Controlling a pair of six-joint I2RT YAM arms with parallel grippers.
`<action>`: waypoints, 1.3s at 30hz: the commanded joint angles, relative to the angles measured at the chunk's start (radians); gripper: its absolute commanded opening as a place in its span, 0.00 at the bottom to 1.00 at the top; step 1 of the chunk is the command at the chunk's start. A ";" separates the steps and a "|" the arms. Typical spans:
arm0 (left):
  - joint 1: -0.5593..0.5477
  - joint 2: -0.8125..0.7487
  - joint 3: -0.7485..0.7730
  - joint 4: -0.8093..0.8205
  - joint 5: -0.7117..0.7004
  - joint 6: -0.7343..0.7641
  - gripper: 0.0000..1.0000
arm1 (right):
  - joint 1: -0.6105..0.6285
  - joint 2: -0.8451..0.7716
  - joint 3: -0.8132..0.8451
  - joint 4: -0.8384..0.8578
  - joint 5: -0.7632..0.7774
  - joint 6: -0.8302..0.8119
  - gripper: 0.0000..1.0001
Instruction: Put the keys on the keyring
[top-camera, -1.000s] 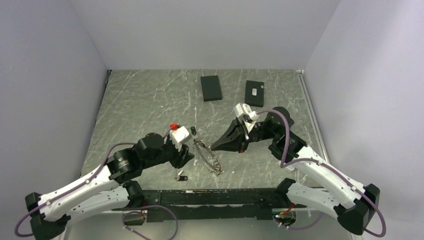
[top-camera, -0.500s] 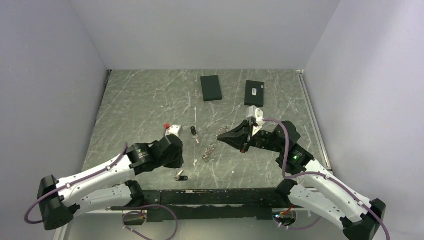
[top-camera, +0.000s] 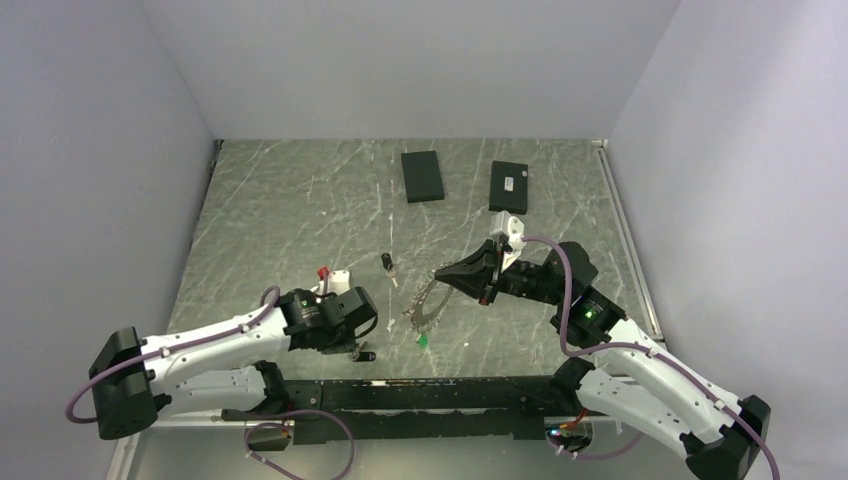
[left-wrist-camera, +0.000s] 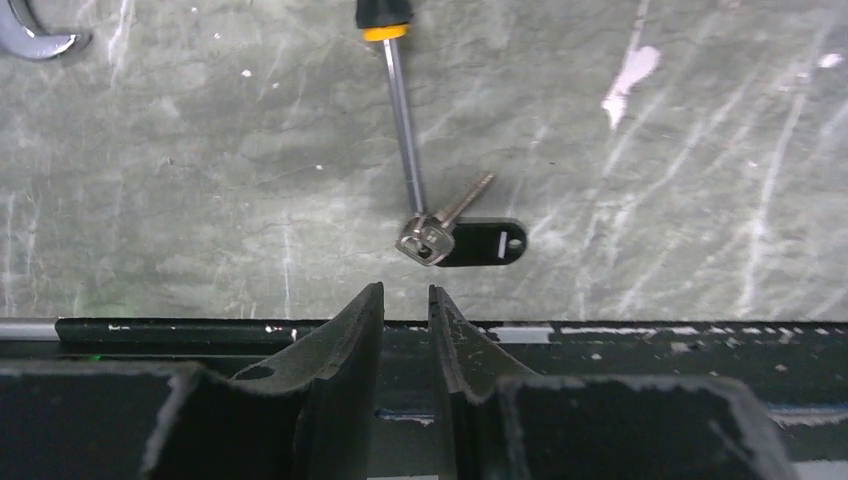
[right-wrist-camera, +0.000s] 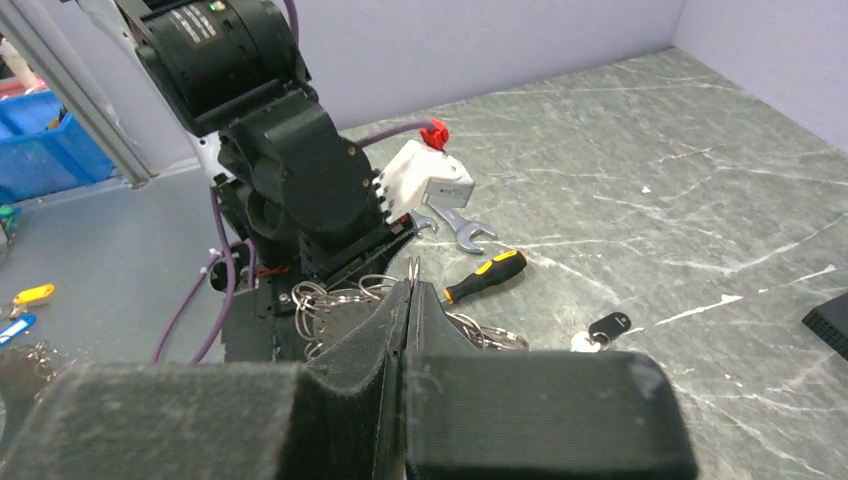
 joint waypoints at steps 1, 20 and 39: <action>-0.008 0.007 -0.061 0.036 -0.041 -0.072 0.28 | -0.001 -0.008 0.002 0.047 0.000 -0.004 0.00; -0.008 0.060 -0.144 0.211 -0.066 -0.054 0.25 | -0.001 -0.006 0.005 0.041 -0.006 -0.003 0.00; -0.008 0.046 -0.172 0.227 -0.033 -0.058 0.16 | -0.002 -0.009 0.005 0.044 -0.013 0.000 0.00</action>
